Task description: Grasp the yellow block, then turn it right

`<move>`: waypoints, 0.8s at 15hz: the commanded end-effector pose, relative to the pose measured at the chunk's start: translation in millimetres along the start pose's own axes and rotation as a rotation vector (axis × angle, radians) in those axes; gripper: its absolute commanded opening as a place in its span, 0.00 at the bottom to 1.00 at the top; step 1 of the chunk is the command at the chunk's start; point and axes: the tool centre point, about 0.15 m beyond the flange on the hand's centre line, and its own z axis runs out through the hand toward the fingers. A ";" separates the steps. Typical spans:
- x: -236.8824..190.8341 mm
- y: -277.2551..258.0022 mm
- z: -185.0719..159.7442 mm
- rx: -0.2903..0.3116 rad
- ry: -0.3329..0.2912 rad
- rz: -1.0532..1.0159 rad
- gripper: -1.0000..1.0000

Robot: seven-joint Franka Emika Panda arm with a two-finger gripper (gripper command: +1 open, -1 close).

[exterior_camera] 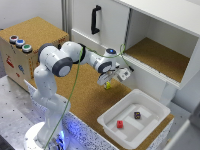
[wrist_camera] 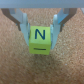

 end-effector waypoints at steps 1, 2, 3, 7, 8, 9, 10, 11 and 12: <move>-0.8 -14.3 -42.0 -0.032 0.064 0.166 0.00; -1.3 -11.5 -43.0 -0.055 0.043 0.172 0.00; -3.4 -8.3 -45.4 -0.072 0.036 0.192 0.00; -12.8 -6.0 -39.7 -0.078 0.041 0.332 0.00; -11.3 -7.7 -42.0 -0.082 0.035 0.381 0.00; -7.4 -10.4 -43.3 -0.092 0.018 0.407 0.00; -4.7 -13.7 -41.7 -0.082 0.017 0.454 0.00; -0.7 -16.6 -38.4 -0.067 -0.010 0.496 0.00; 3.5 -17.0 -35.6 -0.065 -0.017 0.549 0.00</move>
